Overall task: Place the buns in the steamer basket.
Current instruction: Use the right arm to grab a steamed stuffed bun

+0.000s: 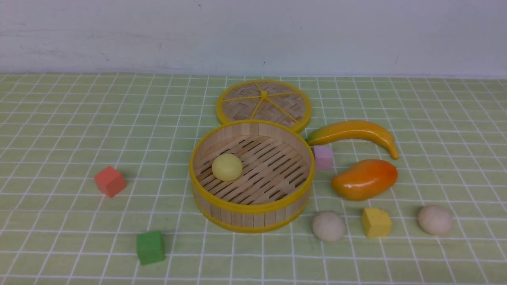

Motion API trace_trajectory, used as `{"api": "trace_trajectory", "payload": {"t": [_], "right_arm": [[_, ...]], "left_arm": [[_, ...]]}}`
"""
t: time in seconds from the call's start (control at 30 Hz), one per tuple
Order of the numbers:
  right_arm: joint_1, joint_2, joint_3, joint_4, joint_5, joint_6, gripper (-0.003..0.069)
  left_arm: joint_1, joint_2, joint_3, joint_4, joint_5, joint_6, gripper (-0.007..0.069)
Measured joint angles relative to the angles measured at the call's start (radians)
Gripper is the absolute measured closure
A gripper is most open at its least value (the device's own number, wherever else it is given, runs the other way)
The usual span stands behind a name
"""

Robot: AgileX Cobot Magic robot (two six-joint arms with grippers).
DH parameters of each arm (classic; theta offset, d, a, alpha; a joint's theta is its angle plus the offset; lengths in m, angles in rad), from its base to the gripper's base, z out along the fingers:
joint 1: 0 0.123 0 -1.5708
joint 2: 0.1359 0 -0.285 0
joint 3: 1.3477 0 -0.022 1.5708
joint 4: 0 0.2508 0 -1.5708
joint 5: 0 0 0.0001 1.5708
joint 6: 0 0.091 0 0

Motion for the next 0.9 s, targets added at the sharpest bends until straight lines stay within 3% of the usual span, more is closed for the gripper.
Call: {"api": "trace_trajectory", "payload": {"t": [0.23, 0.4, 0.5, 0.73, 0.9], "right_arm": [[0.0, 0.0, 0.0, -0.015, -0.295, 0.009, 0.042], [0.0, 0.0, 0.0, 0.014, -0.437, 0.126, 0.042], [0.0, 0.0, -0.004, 0.04, -0.441, 0.215, 0.042], [0.0, 0.044, -0.197, 0.103, -0.313, 0.547, 0.042], [0.0, 0.181, -0.424, 0.092, -0.17, 0.592, 0.042]], "left_arm": [[0.0, 0.0, 0.0, 0.0, 0.0, 0.0, 0.0586], [0.0, 0.0, 0.0, 0.0, 0.0, 0.0, 0.0583], [0.0, 0.0, 0.0, 0.0, 0.0, 0.0, 0.0579], [0.0, 0.0, 0.0, 0.0, 0.0, 0.0, 0.0575], [0.0, 0.0, 0.0, 0.0, 0.0, 0.0, 0.057]]}}
